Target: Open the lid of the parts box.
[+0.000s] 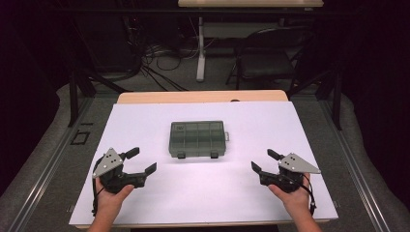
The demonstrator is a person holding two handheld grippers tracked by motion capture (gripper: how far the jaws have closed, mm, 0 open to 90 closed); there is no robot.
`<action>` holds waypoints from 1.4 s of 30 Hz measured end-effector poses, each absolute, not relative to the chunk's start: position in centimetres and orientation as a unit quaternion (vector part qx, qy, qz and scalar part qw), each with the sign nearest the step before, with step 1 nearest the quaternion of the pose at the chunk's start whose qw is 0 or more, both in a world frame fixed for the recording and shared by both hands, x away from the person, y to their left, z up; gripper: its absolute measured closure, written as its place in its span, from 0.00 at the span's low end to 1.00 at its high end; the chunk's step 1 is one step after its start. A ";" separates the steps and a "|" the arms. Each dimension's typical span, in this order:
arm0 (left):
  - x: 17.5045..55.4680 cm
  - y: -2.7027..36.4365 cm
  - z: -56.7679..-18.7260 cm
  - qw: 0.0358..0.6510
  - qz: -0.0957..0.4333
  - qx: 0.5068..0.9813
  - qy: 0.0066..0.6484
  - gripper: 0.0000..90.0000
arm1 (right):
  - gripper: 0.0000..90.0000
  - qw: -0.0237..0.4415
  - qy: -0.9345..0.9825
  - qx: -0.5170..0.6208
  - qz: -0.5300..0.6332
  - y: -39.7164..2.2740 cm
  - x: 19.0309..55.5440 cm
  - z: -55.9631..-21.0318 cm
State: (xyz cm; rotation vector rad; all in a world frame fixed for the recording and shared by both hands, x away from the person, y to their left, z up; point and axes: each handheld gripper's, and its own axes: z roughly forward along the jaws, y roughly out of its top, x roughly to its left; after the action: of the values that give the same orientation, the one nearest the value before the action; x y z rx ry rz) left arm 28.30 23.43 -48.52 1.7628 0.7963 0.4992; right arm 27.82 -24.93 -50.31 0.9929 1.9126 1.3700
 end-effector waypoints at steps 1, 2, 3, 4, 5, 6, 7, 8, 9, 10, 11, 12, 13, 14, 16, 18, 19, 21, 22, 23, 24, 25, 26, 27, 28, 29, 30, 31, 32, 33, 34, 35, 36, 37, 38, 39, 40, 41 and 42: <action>28.3 23.5 -48.7 0.539 0.210 0.741 0.340 0.17 | 0.28 0.285 0.718 0.373 0.514 -24.9 27.9 -50.3; 28.3 23.5 -48.7 0.539 0.210 0.741 0.340 0.17 | 0.27 0.285 0.718 0.373 0.513 -24.9 27.9 -50.3; 28.4 23.6 -48.7 0.538 0.209 0.742 0.342 0.17 | 0.26 0.288 0.718 0.374 0.512 -24.8 28.0 -50.3; 28.5 23.6 -48.7 0.539 0.209 0.739 0.346 0.16 | 0.25 0.286 0.721 0.373 0.509 -24.7 28.0 -50.3; 28.6 23.7 -48.7 0.538 0.207 0.738 0.351 0.16 | 0.23 0.287 0.724 0.375 0.503 -24.6 28.0 -50.4; 28.6 23.7 -48.7 0.541 0.204 0.735 0.355 0.16 | 0.22 0.288 0.725 0.375 0.501 -24.4 28.1 -50.4; 28.7 23.8 -48.7 0.541 0.202 0.734 0.358 0.16 | 0.22 0.290 0.728 0.376 0.494 -24.2 28.1 -50.5; 28.7 23.8 -48.7 0.542 0.201 0.733 0.359 0.16 | 0.21 0.290 0.731 0.375 0.490 -24.0 28.1 -50.5; 28.8 23.8 -48.8 0.539 0.201 0.734 0.361 0.14 | 0.20 0.292 0.734 0.374 0.486 -23.8 28.2 -50.5; 28.8 23.7 -48.8 0.539 0.198 0.734 0.363 0.12 | 0.20 0.290 0.734 0.377 0.484 -23.6 28.2 -50.6; 28.9 23.6 -48.7 0.536 0.193 0.736 0.365 0.10 | 0.20 0.291 0.737 0.375 0.481 -23.4 28.3 -50.6; 28.9 23.5 -48.7 0.532 0.192 0.738 0.368 0.10 | 0.20 0.291 0.737 0.375 0.481 -23.4 28.3 -50.6; 28.9 23.4 -48.7 0.529 0.193 0.739 0.370 0.10 | 0.18 0.288 0.743 0.373 0.476 -23.1 28.4 -50.6; 28.9 23.3 -48.6 0.528 0.193 0.740 0.369 0.10 | 0.18 0.288 0.744 0.371 0.476 -23.0 28.5 -50.6; 29.0 22.9 -48.5 0.524 0.193 0.744 0.368 0.11 | 0.19 0.288 0.746 0.371 0.472 -22.9 28.5 -50.6; 29.2 22.6 -48.3 0.523 0.193 0.744 0.367 0.15 | 0.26 0.286 0.746 0.376 0.470 -22.5 28.9 -50.2; 29.3 22.5 -48.2 0.521 0.193 0.746 0.368 0.17 | 0.29 0.289 0.746 0.375 0.468 -22.4 29.1 -50.0; 29.5 22.3 -48.0 0.516 0.191 0.746 0.374 0.17 | 0.32 0.287 0.747 0.373 0.469 -22.2 29.3 -49.8; 29.7 22.2 -47.9 0.512 0.190 0.749 0.374 0.18 | 0.37 0.287 0.750 0.373 0.465 -22.0 29.5 -49.6; 29.8 22.1 -47.8 0.507 0.192 0.752 0.375 0.25 | 0.48 0.284 0.755 0.370 0.460 -21.5 29.9 -49.3; 30.0 21.9 -47.7 0.503 0.195 0.753 0.378 0.31 | 0.50 0.285 0.757 0.367 0.460 -21.3 30.1 -49.2; 30.2 21.7 -47.6 0.500 0.194 0.753 0.382 0.31 | 0.50 0.285 0.757 0.367 0.460 -21.3 30.1 -49.2; 30.5 21.6 -47.5 0.500 0.190 0.752 0.386 0.34 | 0.52 0.282 0.760 0.365 0.457 -21.1 30.4 -49.1; 30.8 21.5 -47.4 0.498 0.187 0.754 0.386 0.35 | 0.52 0.278 0.761 0.366 0.458 -20.9 30.6 -49.0; 31.1 21.3 -47.3 0.496 0.185 0.755 0.387 0.40 | 0.52 0.278 0.764 0.365 0.454 -20.4 31.3 -48.8; 31.5 21.1 -47.2 0.494 0.184 0.755 0.390 0.40 | 0.52 0.278 0.764 0.365 0.454 -20.4 31.3 -48.8; 31.9 20.9 -47.1 0.491 0.183 0.757 0.389 0.43 | 0.52 0.273 0.766 0.365 0.453 -20.2 31.6 -48.7; 32.4 20.7 -47.0 0.487 0.182 0.758 0.393 0.44 | 0.52 0.260 0.769 0.365 0.456 -19.9 32.1 -48.5; 32.9 20.5 -47.0 0.485 0.179 0.760 0.395 0.44 | 0.52 0.249 0.774 0.364 0.455 -19.4 32.9 -48.2; 33.4 20.4 -47.0 0.484 0.172 0.762 0.396 0.44 | 0.52 0.253 0.773 0.361 0.457 -19.1 33.2 -48.1; 33.8 20.2 -47.0 0.482 0.170 0.762 0.398 0.44 | 0.52 0.253 0.773 0.361 0.457 -19.1 33.2 -48.1; 34.1 20.1 -47.0 0.480 0.172 0.762 0.399 0.44 | 0.53 0.254 0.772 0.359 0.460 -18.7 33.6 -48.0; 34.1 20.1 -47.0 0.480 0.172 0.762 0.399 0.48 | 0.53 0.254 0.772 0.359 0.460 -18.7 33.6 -48.0; 34.1 20.1 -47.0 0.480 0.172 0.762 0.399 0.48 | 0.53 0.254 0.771 0.359 0.460 -18.5 33.8 -47.9; 34.1 20.1 -47.0 0.480 0.172 0.762 0.399 0.48 | 0.59 0.254 0.771 0.359 0.460 -18.5 33.8 -47.9; 34.1 20.1 -47.0 0.480 0.172 0.762 0.399 0.48 | 0.59 0.254 0.771 0.359 0.460 -18.5 33.8 -47.9; 34.1 20.1 -47.0 0.480 0.172 0.762 0.399 0.48 | 0.59 0.254 0.771 0.359 0.460 -18.5 33.8 -47.9; 34.1 20.1 -47.0 0.480 0.172 0.762 0.399 0.48 | 0.59 0.254 0.771 0.359 0.460 -18.5 33.8 -47.9; 34.1 20.1 -47.0 0.480 0.172 0.762 0.399 0.48 | 0.59 0.254 0.771 0.359 0.460 -18.5 33.8 -47.9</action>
State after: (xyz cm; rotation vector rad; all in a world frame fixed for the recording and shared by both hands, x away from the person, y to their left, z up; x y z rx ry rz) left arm 34.09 20.06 -47.02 1.8597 0.9734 0.4202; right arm 33.77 -18.51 -47.88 0.9757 2.0948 1.2500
